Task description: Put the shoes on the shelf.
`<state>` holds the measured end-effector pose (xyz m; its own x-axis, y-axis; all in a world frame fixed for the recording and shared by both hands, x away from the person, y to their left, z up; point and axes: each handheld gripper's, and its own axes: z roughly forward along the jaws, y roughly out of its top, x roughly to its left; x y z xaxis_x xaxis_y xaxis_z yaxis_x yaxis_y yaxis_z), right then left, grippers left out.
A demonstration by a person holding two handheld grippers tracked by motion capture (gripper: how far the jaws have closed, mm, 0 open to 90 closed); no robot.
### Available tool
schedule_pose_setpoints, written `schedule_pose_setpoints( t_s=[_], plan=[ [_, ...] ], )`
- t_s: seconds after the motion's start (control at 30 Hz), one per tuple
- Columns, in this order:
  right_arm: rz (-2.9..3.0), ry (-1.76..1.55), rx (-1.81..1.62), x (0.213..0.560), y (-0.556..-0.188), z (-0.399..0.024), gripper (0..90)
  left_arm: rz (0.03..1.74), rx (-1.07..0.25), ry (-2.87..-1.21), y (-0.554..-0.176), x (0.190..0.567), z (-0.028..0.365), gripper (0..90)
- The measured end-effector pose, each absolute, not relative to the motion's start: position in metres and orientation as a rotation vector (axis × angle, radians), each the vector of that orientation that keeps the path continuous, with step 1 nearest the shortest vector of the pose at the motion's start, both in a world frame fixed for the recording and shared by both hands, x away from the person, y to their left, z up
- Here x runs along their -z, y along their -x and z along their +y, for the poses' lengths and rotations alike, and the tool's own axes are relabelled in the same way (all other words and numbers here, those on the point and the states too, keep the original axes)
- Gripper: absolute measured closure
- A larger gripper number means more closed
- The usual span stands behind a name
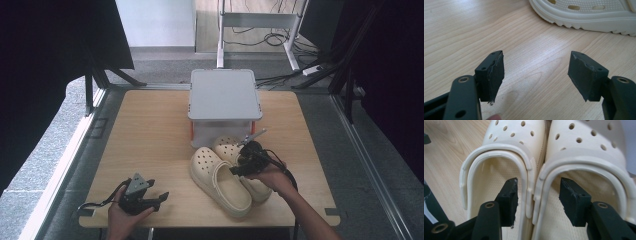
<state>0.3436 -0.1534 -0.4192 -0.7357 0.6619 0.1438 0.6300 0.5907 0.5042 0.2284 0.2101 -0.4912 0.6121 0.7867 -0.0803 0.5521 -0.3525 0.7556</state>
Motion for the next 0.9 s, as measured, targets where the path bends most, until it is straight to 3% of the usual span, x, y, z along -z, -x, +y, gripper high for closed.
schedule_pose_setpoints(
  t_s=[0.27, 0.5, 0.9],
  plan=[
    [2.805, -1.116, -0.722, 0.434, -0.352, -0.132, 52.1, 1.053, -0.381, -2.06, -0.229, 0.492, 0.21, 29.6],
    [2.786, -1.144, -0.66, 0.44, -0.355, -0.125, 63.6, 1.051, -0.382, -2.059, -0.229, 0.492, 0.21, 29.6],
    [2.801, -1.069, -0.724, 0.43, -0.346, -0.132, 66.0, 1.053, -0.379, -2.058, -0.23, 0.492, 0.209, 29.6]
  ],
)
